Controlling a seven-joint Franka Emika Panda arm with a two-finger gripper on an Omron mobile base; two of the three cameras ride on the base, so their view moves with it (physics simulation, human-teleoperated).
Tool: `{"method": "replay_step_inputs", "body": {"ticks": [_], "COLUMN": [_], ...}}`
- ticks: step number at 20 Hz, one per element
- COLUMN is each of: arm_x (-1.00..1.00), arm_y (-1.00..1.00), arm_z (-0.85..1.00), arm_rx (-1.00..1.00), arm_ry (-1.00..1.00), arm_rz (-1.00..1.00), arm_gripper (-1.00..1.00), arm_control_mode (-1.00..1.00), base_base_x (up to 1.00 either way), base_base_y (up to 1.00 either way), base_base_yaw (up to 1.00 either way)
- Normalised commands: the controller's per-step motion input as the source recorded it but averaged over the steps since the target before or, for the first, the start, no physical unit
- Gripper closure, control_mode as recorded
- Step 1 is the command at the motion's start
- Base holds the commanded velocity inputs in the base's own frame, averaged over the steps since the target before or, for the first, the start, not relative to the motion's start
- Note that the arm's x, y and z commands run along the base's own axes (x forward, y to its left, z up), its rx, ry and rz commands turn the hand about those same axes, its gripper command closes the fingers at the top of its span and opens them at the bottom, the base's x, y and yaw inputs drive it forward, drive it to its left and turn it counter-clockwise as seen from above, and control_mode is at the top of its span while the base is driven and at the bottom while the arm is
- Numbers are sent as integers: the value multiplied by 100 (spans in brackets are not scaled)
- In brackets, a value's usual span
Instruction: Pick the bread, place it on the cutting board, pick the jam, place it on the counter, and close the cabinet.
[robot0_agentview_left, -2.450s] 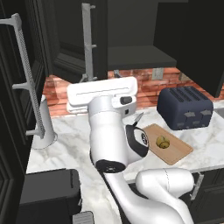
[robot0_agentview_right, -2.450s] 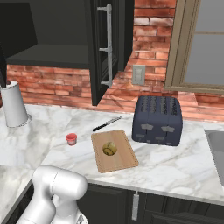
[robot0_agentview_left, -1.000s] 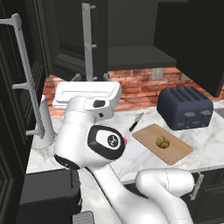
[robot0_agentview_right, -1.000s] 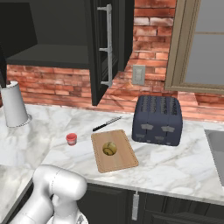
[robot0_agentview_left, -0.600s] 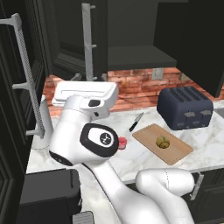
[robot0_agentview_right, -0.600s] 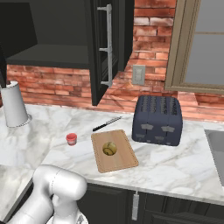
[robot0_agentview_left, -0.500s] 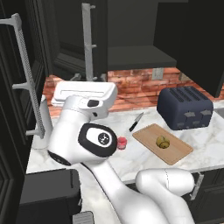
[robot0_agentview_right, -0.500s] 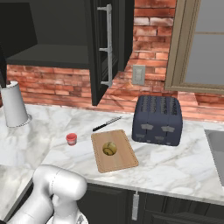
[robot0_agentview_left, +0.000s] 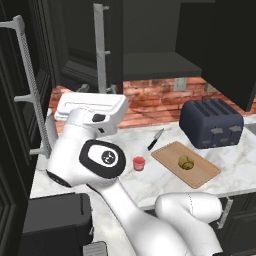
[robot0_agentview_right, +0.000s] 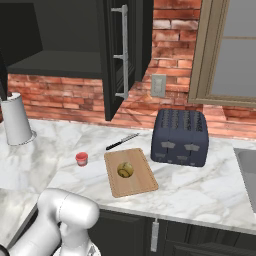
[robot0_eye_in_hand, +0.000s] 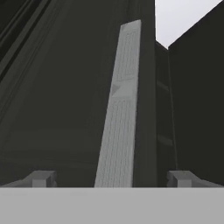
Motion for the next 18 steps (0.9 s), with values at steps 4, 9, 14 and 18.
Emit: {"method": "replay_step_inputs", "body": {"ticks": [4, 9, 14, 18], "arm_x": [17, 17, 21, 25], "arm_y": [0, -2, -13, -19], "arm_z": [0, 0, 0, 0], "arm_rx": [0, 0, 0, 0], "arm_ry": [0, 0, 0, 0], "arm_rz": [-3, 0, 0, 0], "arm_gripper": [-100, -100, -100, -100], "arm_control_mode": [-100, -100, -100, -100], "base_base_x": [0, 0, 0, 0], "base_base_y": [0, 0, 0, 0], "base_base_yaw": [0, 0, 0, 0]}}
